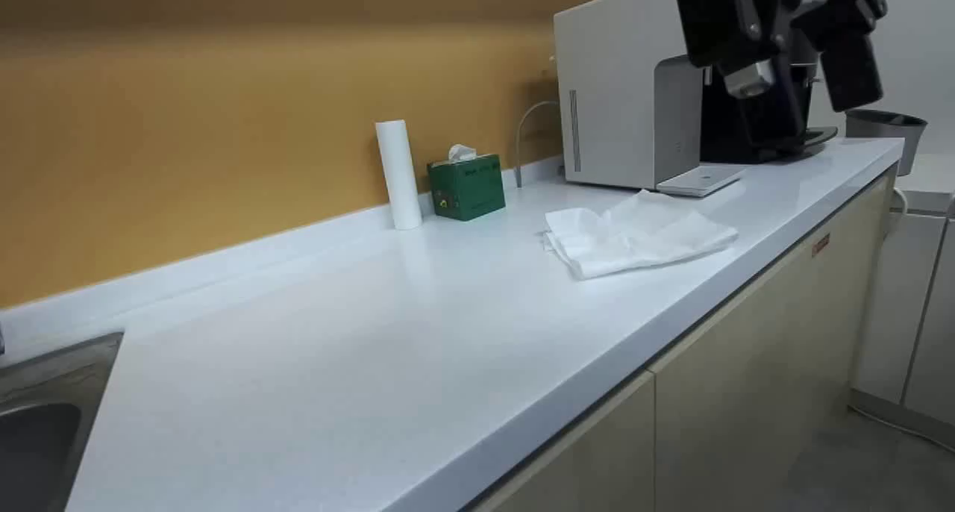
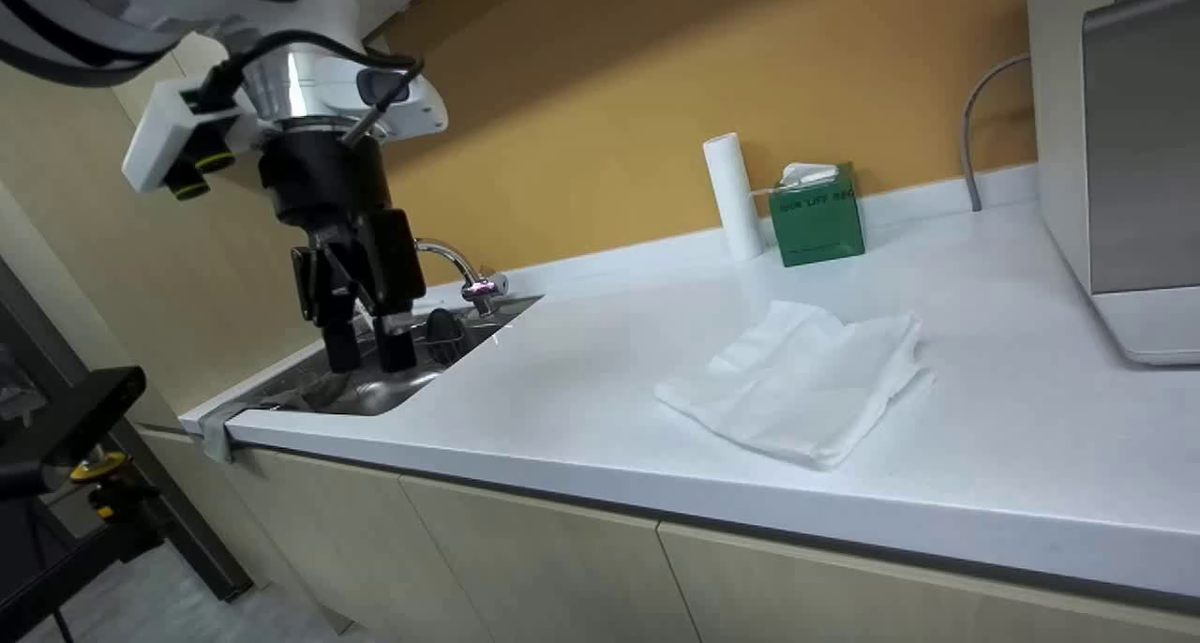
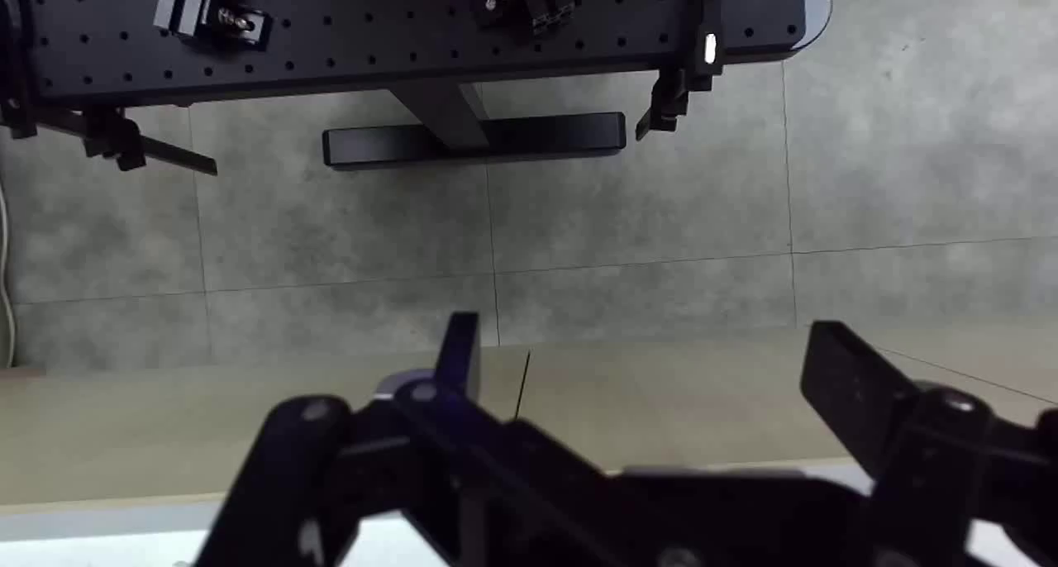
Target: Wipe the table with the paper towel
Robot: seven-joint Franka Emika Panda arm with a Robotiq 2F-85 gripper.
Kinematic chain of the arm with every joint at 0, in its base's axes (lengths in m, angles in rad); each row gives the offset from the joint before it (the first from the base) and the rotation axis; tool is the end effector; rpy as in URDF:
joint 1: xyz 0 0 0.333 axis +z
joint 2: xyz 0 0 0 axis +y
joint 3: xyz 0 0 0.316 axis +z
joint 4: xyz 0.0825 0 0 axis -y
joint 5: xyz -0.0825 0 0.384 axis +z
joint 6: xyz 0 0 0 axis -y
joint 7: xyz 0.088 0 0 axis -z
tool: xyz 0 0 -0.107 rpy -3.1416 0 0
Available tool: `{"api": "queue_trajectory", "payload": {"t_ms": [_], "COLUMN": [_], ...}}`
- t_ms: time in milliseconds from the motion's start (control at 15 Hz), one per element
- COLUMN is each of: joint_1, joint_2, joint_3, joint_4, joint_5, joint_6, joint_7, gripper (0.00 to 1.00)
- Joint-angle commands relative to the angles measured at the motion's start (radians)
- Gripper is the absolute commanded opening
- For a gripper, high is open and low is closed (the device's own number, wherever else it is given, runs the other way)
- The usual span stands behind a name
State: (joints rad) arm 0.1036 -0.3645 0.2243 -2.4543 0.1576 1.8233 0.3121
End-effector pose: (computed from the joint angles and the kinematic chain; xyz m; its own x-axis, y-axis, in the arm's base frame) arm 0.3715 0.1403 0.4087 0.9589 -0.0711 -0.2745 -0.0657 -0.9974 0.0288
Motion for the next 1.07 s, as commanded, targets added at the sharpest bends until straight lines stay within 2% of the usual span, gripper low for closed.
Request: {"api": "queue_trajectory", "payload": {"t_ms": [0,733,1000], "joint_1": [0.01,0.01,-0.053], "joint_2": [0.001,0.001,-0.006], "joint_3": [-0.01,-0.01,-0.015], "joint_4": [0.002,0.002,-0.019], "joint_5": [-0.004,-0.004,-0.107], "joint_6": [0.0,0.002,0.09], "joint_7": [0.003,0.003,0.118], "gripper": [1.0,1.0,1.0]}}
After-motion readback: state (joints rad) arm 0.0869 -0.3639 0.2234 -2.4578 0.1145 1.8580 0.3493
